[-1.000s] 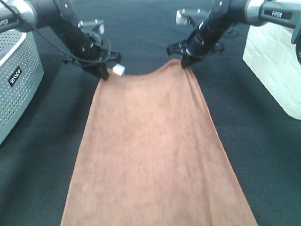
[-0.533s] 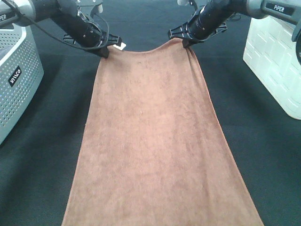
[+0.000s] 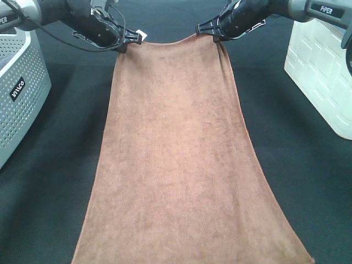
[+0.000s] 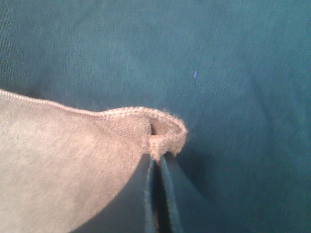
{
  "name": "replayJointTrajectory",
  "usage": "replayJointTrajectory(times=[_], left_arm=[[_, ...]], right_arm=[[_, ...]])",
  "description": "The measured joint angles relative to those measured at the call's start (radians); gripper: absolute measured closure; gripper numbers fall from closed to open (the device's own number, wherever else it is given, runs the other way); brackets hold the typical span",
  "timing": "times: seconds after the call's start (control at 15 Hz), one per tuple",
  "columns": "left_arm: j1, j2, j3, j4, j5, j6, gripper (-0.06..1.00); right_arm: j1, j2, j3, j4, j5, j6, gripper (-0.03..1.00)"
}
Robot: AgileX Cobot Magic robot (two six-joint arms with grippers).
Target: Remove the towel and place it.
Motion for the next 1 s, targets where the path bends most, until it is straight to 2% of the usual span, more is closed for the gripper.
replayJointTrajectory(times=[0.33,1.0], left_arm=[[0.000,0.000,0.000,0.003,-0.080,0.004,0.94],[0.000,0.087,0.000,0.025,-0.155,0.005,0.94]], right_arm=[[0.000,0.015,-0.002,0.000,-0.029,0.000,0.97],[0.000,0.100,-0.004,0.008,-0.105,0.000,0.97]])
